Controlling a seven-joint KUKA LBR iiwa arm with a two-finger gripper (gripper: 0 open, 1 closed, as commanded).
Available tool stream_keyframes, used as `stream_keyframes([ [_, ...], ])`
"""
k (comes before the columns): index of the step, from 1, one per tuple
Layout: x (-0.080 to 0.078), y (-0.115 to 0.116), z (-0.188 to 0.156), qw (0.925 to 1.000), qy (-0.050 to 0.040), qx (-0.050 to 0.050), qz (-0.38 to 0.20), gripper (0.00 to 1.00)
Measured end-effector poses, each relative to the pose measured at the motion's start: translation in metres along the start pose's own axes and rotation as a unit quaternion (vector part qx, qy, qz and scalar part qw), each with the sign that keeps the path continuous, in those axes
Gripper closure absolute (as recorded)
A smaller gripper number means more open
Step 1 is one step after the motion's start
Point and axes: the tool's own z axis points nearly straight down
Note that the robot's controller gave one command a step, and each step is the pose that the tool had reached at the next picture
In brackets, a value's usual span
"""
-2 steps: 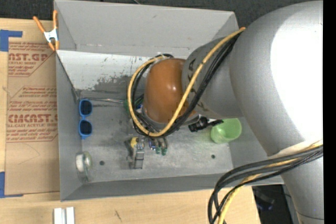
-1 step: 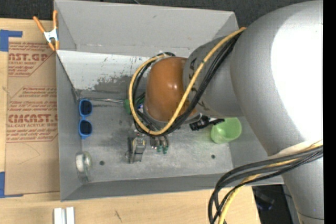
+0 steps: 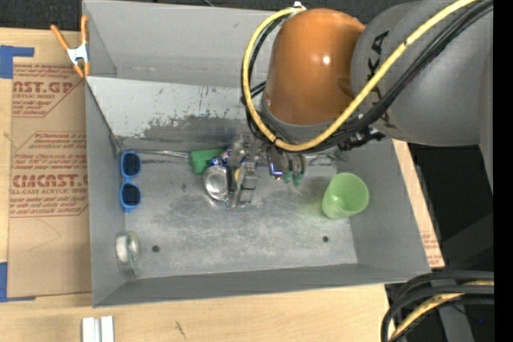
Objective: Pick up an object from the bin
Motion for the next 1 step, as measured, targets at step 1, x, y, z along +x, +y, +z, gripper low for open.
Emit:
stream_keyframes([
  [1,-0.0305,-0.0564,0.0065,0.9957,0.0031,0.002,-0.092,1.00],
])
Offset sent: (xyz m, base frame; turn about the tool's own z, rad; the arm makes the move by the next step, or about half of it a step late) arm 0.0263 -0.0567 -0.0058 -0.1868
